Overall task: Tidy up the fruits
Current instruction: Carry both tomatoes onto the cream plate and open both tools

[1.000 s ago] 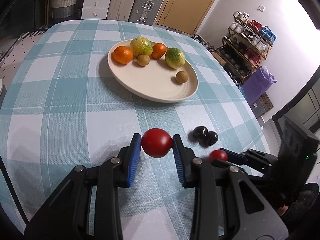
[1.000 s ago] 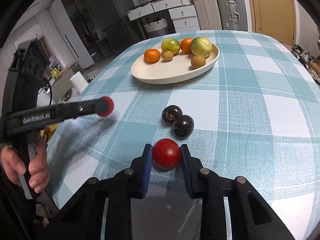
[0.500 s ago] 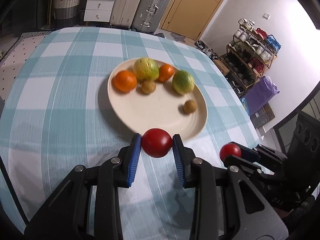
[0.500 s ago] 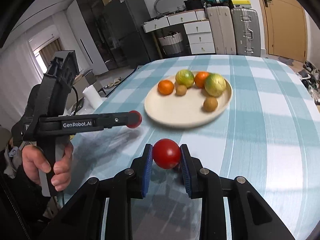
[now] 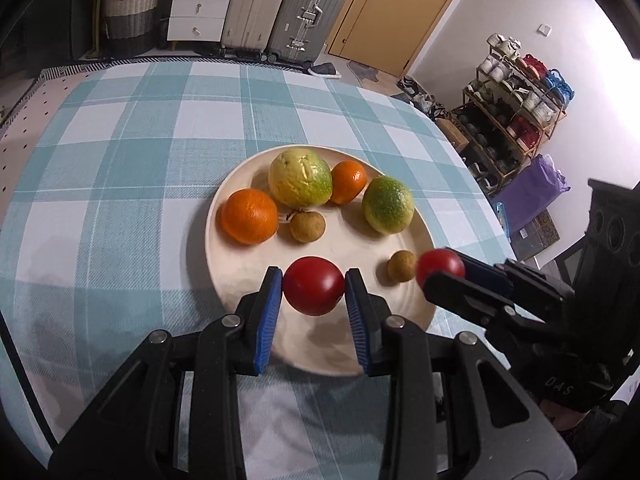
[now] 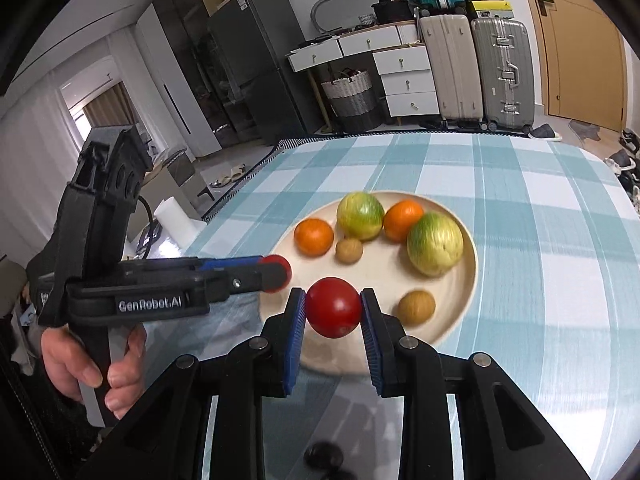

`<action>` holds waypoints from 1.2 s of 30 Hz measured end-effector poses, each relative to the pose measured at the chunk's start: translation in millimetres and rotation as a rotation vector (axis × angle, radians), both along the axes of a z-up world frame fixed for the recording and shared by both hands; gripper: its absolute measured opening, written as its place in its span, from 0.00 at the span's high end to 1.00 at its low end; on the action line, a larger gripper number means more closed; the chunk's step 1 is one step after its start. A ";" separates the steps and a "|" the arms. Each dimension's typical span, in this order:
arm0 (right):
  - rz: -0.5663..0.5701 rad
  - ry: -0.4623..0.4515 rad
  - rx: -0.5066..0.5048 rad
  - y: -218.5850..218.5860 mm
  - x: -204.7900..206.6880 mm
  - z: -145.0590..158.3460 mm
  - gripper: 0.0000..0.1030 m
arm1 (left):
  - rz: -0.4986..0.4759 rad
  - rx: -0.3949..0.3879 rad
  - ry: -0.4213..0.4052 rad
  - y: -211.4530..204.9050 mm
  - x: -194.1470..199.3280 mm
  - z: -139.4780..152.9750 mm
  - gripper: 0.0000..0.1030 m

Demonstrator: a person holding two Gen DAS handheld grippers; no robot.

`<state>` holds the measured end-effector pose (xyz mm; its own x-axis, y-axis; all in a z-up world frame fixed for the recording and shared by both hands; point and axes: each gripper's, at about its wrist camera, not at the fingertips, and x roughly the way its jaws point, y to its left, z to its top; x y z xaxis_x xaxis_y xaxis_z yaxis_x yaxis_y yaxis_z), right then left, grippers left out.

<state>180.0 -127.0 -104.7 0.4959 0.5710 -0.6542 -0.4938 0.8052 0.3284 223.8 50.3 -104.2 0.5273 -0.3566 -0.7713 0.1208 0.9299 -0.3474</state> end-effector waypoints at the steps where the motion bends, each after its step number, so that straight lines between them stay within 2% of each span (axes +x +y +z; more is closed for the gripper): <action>1: 0.001 0.002 0.002 0.9 3.9 -0.6 0.73 | -0.002 0.003 0.001 -0.9 2.8 -1.4 0.72; 11: 0.018 0.056 -0.041 16.5 46.5 -21.8 0.73 | -0.001 0.009 0.013 -1.7 24.1 -14.7 0.72; 24: -0.024 0.066 -0.061 23.4 70.2 -36.9 0.73 | -0.001 0.007 0.015 -2.0 31.3 -27.5 0.72; 27: -0.042 0.063 -0.066 23.3 75.3 -36.7 0.71 | 0.001 0.001 0.007 -2.0 31.6 -24.5 0.71; 28: -0.042 0.060 -0.062 22.8 75.4 -35.8 0.65 | -0.002 0.000 0.004 -2.0 31.2 -22.9 0.71; 30: -0.054 0.047 -0.064 20.7 73.4 -32.6 0.61 | 0.004 0.012 -0.002 -2.4 29.0 -19.3 0.71; 34: -0.075 0.020 -0.035 9.6 63.4 -19.2 0.53 | 0.004 0.008 -0.025 -1.5 19.7 -7.9 0.71; 36: -0.081 -0.008 -0.028 3.4 54.4 -11.4 0.52 | 0.013 0.008 -0.038 -0.2 12.8 -1.4 0.70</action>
